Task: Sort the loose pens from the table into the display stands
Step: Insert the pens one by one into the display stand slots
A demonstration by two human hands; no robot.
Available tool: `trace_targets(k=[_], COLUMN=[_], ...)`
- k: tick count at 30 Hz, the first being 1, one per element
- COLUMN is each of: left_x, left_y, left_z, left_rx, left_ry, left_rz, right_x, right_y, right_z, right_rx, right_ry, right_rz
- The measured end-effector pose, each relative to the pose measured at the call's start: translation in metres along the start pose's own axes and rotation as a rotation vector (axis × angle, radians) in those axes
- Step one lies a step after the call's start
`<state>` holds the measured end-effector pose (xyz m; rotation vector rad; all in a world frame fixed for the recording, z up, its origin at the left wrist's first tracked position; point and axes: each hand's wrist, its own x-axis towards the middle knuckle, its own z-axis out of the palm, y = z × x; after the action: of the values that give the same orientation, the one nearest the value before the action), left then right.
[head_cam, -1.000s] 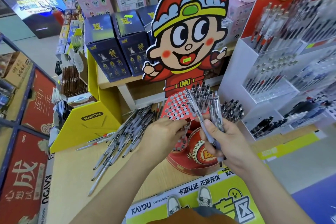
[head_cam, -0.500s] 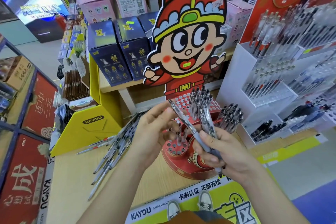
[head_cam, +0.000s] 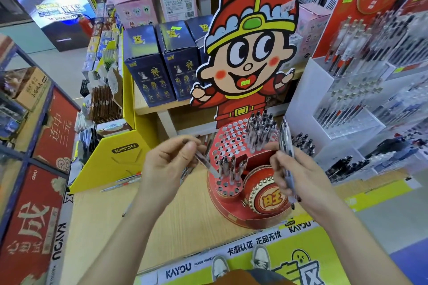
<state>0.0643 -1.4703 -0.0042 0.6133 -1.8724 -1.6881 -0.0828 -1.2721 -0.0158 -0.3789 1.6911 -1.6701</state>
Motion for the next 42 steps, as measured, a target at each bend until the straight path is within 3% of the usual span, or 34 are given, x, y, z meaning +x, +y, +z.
trace_targets(k=[6,14,24,31,35,39,42], left_x=[-0.01,-0.01,-0.007,-0.015,-0.016,-0.008,-0.004], left_y=[-0.051,-0.067,-0.069,-0.075,-0.071,-0.07,-0.071], left_z=[0.017,0.03,0.026,0.033,0.042,0.045,0.046], left_rx=[0.082,0.131,0.204,0.48,0.557,0.747,0.838], left_ry=[-0.026,-0.049,0.012,-0.074,-0.029,-0.058,-0.075], left_rz=[-0.067,-0.089,-0.063,0.097,0.115,0.305,0.329], right_x=[-0.005,-0.01,-0.01,-0.009,-0.006,-0.005,-0.003], right_y=[0.001,0.002,0.006,0.006,0.013,0.014,0.014], right_z=[0.012,0.011,0.008,0.009,0.008,0.009,0.01], right_rx=[-0.182,-0.176,-0.173,-0.257,-0.259,-0.285,-0.259], right_ry=[0.054,0.06,0.005,-0.015,0.027,0.042,0.035], right_rz=[-0.153,-0.133,0.03,-0.029,-0.046,-0.078,-0.095])
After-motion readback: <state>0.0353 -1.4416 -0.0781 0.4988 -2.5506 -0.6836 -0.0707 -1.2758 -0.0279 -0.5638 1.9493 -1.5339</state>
